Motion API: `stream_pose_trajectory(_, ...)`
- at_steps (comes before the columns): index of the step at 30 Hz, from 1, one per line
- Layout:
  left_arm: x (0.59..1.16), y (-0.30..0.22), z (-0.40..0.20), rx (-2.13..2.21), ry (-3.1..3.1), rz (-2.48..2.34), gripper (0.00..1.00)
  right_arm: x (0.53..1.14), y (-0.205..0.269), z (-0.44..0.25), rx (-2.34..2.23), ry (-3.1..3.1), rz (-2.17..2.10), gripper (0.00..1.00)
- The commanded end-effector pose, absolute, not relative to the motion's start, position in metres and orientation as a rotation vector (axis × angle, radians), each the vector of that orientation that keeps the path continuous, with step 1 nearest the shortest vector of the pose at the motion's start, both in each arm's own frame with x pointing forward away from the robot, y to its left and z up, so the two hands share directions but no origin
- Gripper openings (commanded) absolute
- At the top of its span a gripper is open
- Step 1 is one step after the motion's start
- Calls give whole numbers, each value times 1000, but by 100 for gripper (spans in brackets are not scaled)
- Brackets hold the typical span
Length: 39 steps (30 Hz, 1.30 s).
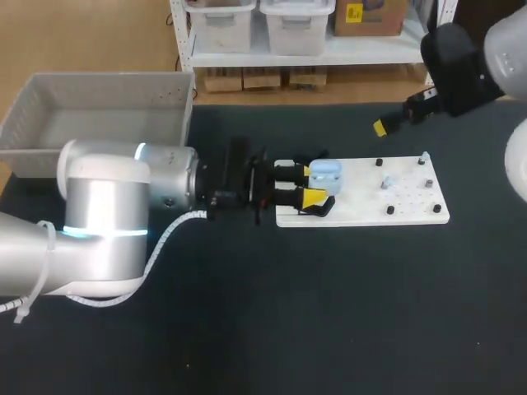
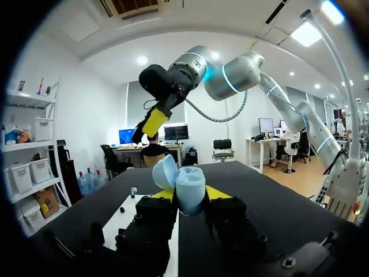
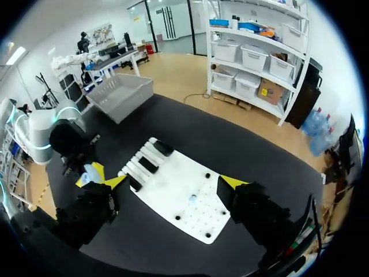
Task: Pick up each earbud case from the left stands, insert the matching earbuds, close the lid, and place the case in the box.
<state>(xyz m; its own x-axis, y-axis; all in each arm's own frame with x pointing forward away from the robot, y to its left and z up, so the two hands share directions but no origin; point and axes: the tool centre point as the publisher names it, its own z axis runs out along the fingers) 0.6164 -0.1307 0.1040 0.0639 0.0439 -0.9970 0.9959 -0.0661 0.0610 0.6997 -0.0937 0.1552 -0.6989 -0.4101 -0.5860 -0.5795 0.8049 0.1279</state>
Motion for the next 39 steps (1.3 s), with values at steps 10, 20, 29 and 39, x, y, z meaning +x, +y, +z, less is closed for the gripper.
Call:
stream_pose_trajectory(10, 615, -130, 102, 1313, 1161, -1185, 0, 726, -131, 113, -630, 2589, 37, 100)
stream_pose_trajectory(20, 615, -130, 102, 1313, 1161, -1185, 0, 737, -157, 87, -605, 2676, -60, 100)
stream_pose_trajectory(29, 615, -130, 102, 1313, 1161, -1185, 0, 739, -160, 83, -608, 2688, -70, 100)
stream_pose_trajectory(39, 615, -130, 102, 1313, 1161, -1185, 0, 739, -160, 83, -608, 2688, -70, 100)
